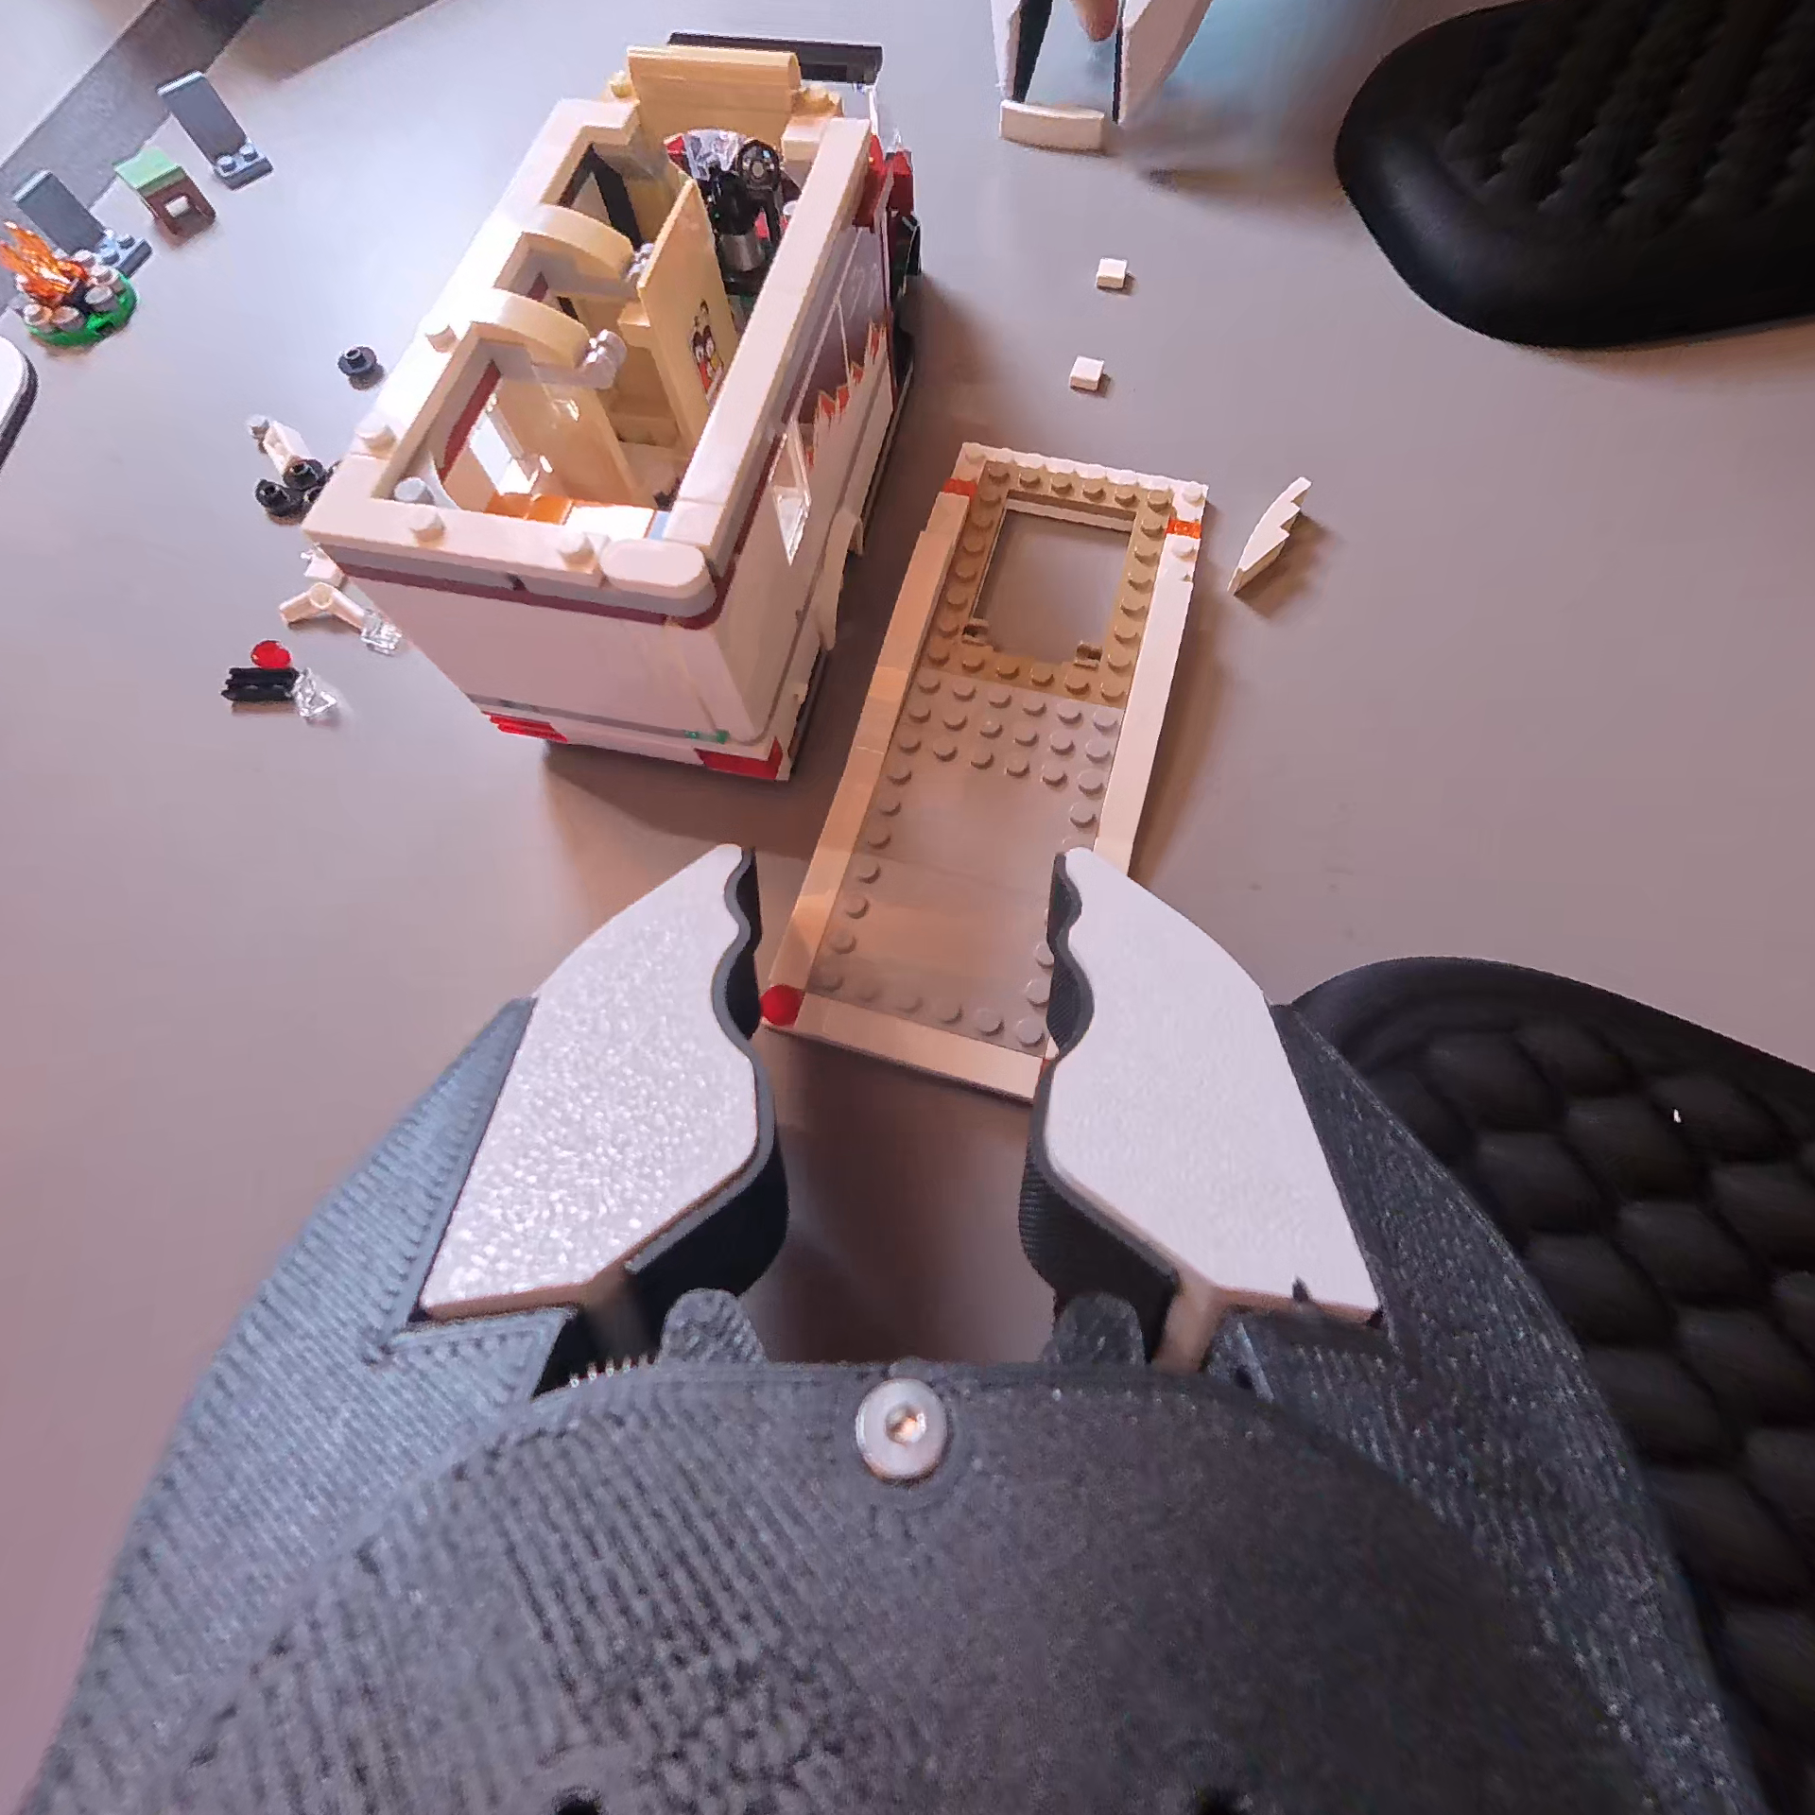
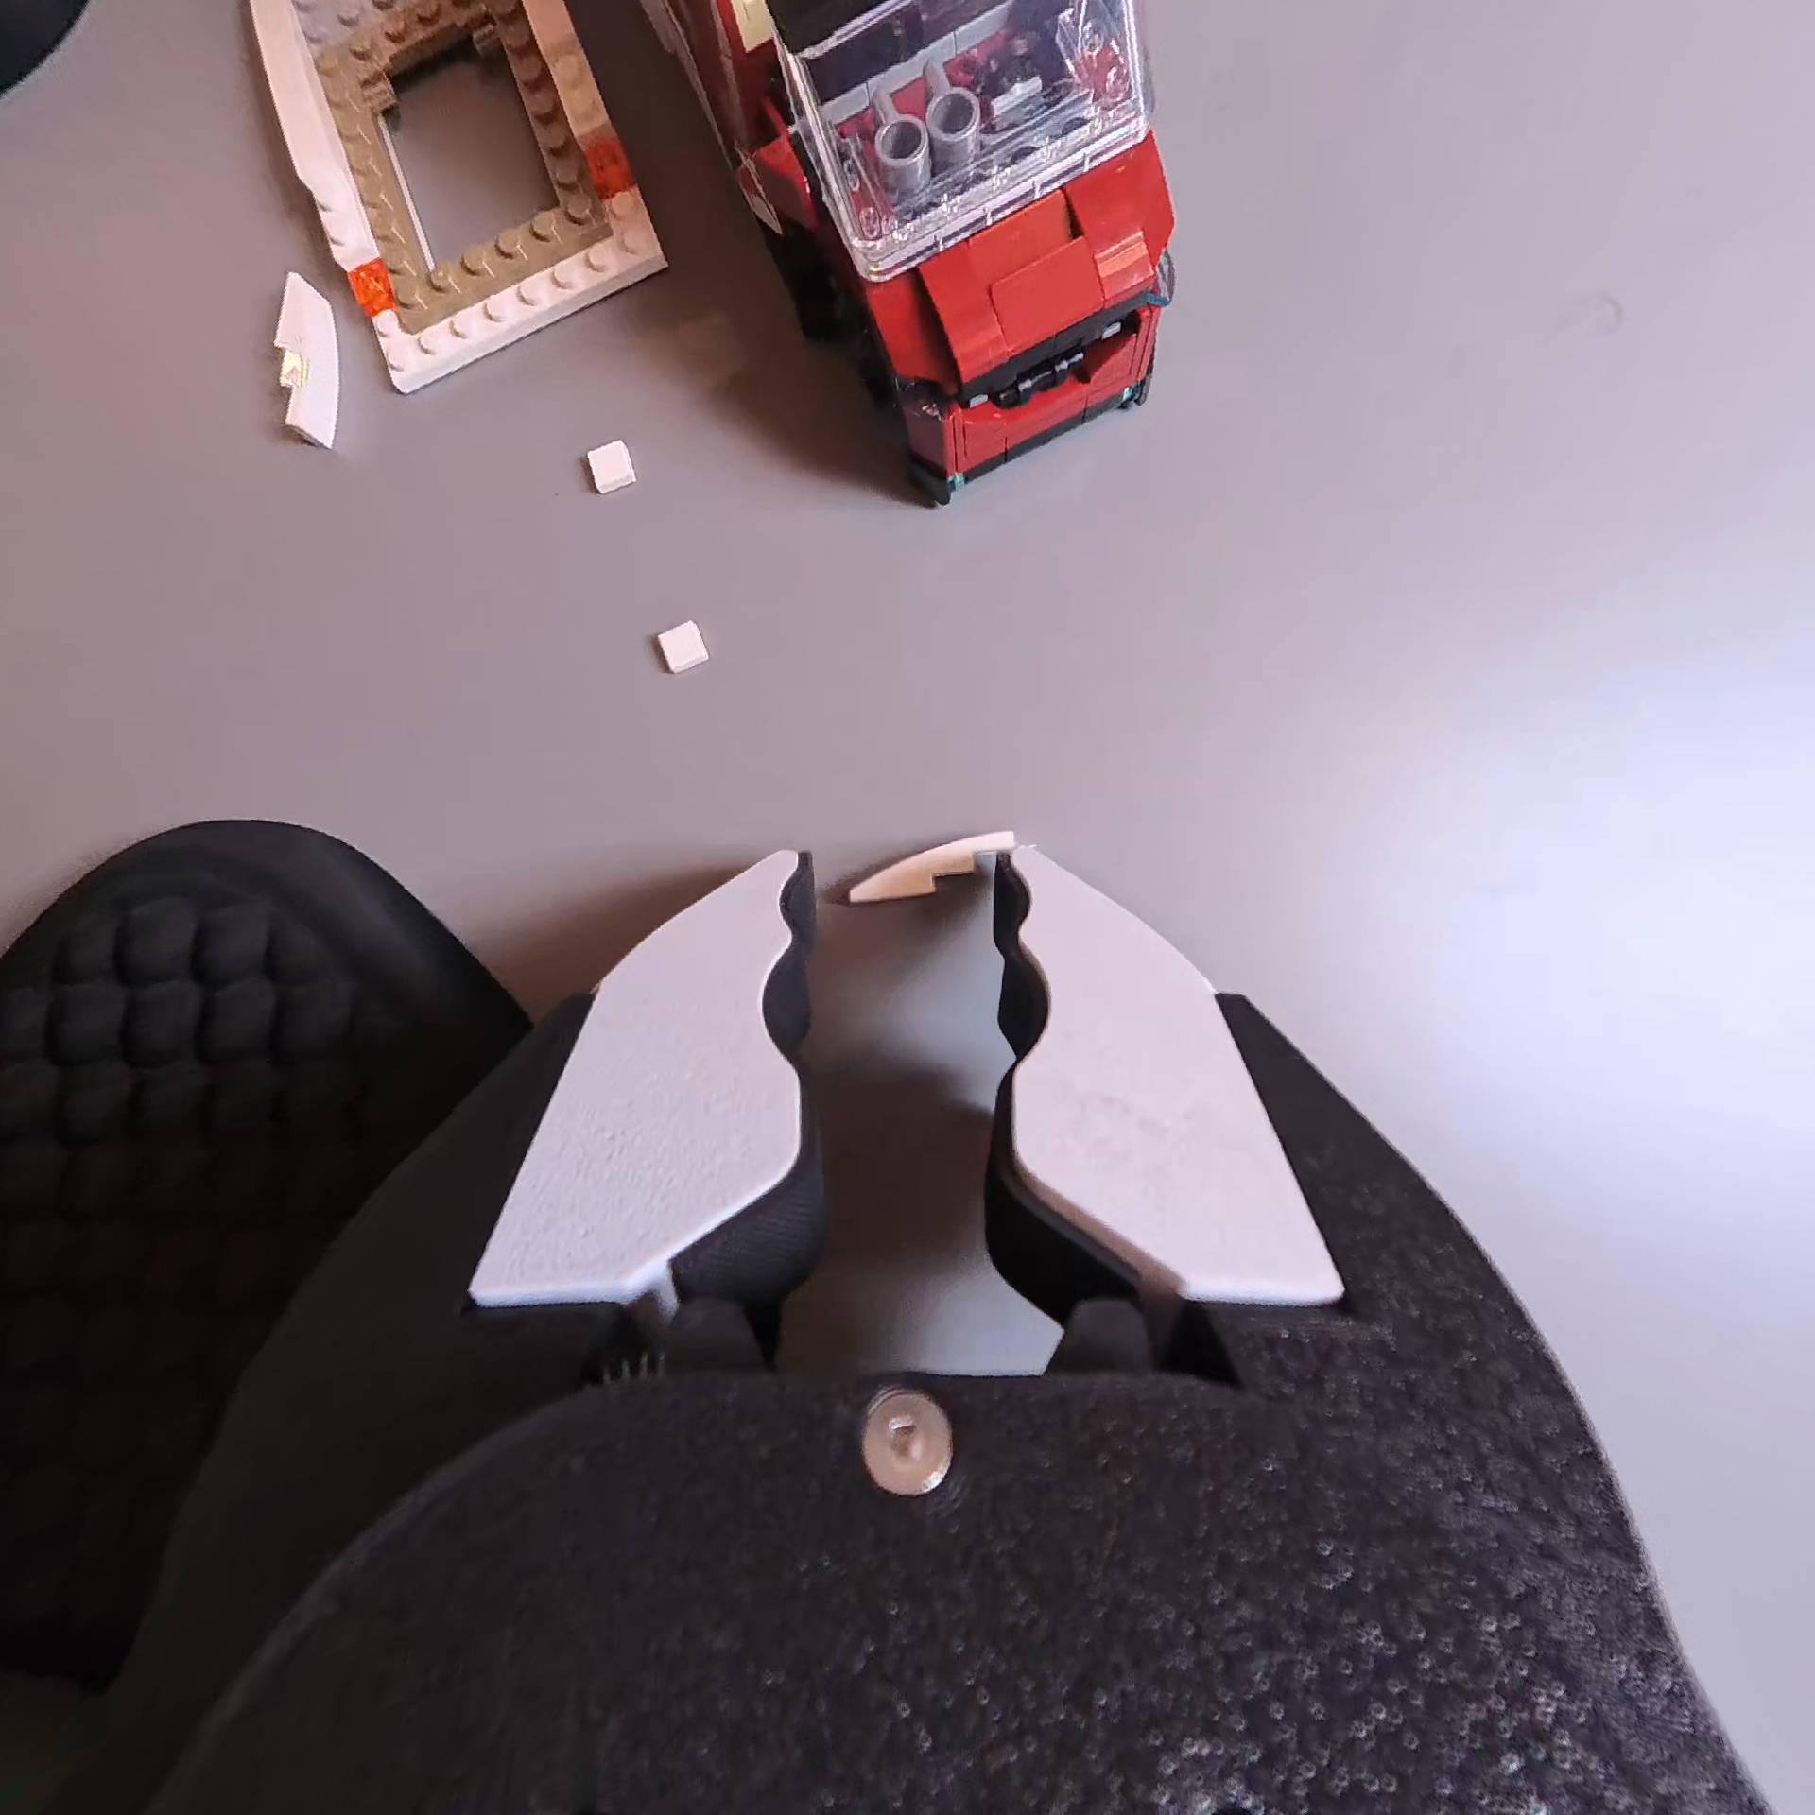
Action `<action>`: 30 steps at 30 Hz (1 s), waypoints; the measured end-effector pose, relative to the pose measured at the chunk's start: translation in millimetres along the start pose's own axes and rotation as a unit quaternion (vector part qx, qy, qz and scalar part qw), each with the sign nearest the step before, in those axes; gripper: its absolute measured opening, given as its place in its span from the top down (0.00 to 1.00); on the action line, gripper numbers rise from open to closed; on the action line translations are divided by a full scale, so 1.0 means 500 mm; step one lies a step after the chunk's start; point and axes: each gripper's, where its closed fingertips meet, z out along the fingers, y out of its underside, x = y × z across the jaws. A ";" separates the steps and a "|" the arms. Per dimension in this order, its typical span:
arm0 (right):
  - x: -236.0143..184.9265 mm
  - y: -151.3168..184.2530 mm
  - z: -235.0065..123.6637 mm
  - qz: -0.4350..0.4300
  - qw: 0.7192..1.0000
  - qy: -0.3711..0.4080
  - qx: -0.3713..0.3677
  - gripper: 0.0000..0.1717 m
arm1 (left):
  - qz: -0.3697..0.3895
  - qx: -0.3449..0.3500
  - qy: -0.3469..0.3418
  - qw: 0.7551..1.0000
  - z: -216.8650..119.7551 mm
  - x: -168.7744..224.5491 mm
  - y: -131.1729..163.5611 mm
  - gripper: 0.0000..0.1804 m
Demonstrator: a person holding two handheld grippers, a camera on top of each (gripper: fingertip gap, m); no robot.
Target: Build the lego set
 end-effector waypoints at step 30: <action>-0.100 -0.059 0.025 -0.131 0.991 -0.020 0.005 0.90 | -0.024 0.017 0.000 1.000 0.004 -0.011 0.000 0.64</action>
